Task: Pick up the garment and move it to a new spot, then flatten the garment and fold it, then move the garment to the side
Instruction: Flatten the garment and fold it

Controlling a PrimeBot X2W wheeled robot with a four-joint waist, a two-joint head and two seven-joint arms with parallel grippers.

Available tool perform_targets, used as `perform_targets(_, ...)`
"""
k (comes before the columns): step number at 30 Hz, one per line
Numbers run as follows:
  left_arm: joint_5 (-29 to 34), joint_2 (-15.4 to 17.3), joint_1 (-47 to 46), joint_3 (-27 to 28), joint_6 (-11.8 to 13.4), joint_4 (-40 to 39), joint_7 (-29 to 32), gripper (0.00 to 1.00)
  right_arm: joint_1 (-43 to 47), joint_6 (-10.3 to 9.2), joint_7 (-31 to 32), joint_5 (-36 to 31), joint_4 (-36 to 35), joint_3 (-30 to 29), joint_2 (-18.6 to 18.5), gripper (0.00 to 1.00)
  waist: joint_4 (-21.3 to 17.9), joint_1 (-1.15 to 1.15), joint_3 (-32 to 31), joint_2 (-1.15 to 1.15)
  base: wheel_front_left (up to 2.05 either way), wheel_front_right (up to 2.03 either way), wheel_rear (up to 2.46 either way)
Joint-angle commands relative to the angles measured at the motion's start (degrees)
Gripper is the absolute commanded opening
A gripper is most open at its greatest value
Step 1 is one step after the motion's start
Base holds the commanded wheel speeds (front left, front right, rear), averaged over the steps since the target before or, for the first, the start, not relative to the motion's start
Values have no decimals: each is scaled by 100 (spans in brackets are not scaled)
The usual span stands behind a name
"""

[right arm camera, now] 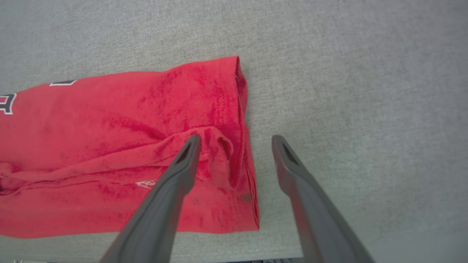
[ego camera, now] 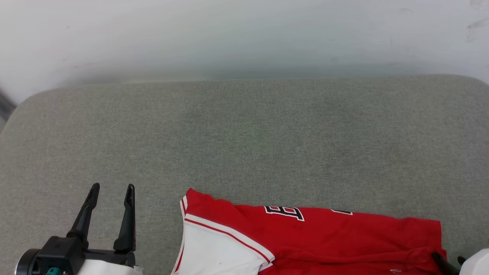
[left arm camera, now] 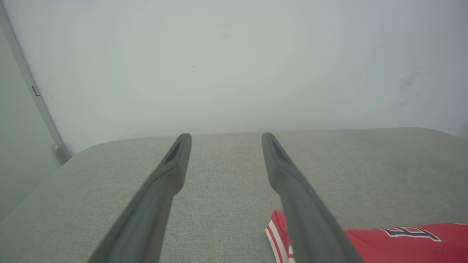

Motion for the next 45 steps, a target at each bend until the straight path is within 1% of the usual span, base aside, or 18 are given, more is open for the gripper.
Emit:
perform_targets(1, 101, -92, 82, 104, -100, 22, -37, 100, 64, -2, 14, -37, 59, -65, 84, 100, 24, 0, 26, 0, 0, 0, 0)
perform_targets(7, 361, -440, 62, 452, -542, 128, -33, 100, 26, -2, 96, -38, 418, -164, 243, 100, 109, 0, 145, 0, 0, 0, 0)
perform_targets(12, 535, -649, -16, 692, -834, 222, -33, 100, -50, -1, 40, 105, 727, 7, 320, 100, 175, 0, 258, 0, 0, 0, 0)
perform_targets(16, 657, -783, -53, 828, -1037, 291, -34, 100, -97, -1, -9, 93, 1017, 208, 288, 100, 217, 0, 359, 0, 0, 0, 0)
perform_targets(18, 714, -859, -84, 872, -1120, 323, -33, 100, -130, 1, -51, 110, 1148, 378, 310, 100, 236, 0, 412, 0, 0, 0, 0)
perform_targets(19, 714, -859, -84, 872, -1120, 323, -33, 100, -130, 1, -51, 110, 1148, 378, 310, 100, 236, 0, 412, 0, 0, 0, 0)
perform_targets(23, 817, -975, -147, 967, -1258, 390, -34, 100, -175, 36, -106, 307, 1280, 815, 432, 100, 261, 0, 460, 0, 0, 0, 0)
perform_targets(26, 872, -1048, -157, 1018, -1334, 439, -34, 100, -175, 41, -180, 386, 1364, 1045, 448, 100, 275, 0, 461, 0, 0, 0, 0)
perform_targets(27, 886, -1070, -158, 1036, -1361, 456, -33, 100, -172, 41, -207, 403, 1394, 1089, 441, 95, 277, 0, 453, 0, 0, 0, 0)
perform_targets(28, 908, -1095, -159, 1052, -1383, 472, -33, 100, -178, 41, -236, 420, 1416, 1130, 430, 44, 278, 0, 441, 0, 0, 0, 0)
perform_targets(29, 919, -1119, -158, 1070, -1395, 487, -34, 100, -203, 42, -263, 434, 1415, 1162, 405, 12, 276, 0, 427, 0, 0, 0, 0)
perform_targets(30, 922, -1140, -151, 1085, -1417, 500, -34, 100, -226, 43, -315, 437, 1412, 1161, 368, 0, 272, 0, 405, 0, 0, 0, 0)
perform_targets(33, 967, -1192, -118, 1138, -1468, 533, -34, 100, -276, 9, -518, 360, 1354, 977, 128, 0, 251, 0, 348, 0, 0, 0, 0)
perform_targets(37, 1015, -1230, -86, 1195, -1515, 548, -33, 100, -395, -6, -714, 313, 1293, 753, -102, 0, 213, 0, 297, 0, 0, 0, 0)
perform_targets(41, 1056, -1263, -68, 1210, -1553, 569, -33, 100, -441, -9, -793, 178, 1274, 495, -373, 0, 172, 0, 260, 0, 0, 0, 0)
perform_targets(45, 1072, -1281, -70, 1214, -1575, 579, -33, 100, -570, -6, -813, 73, 1309, 135, -522, 0, 134, 0, 234, 0, 0, 0, 0)
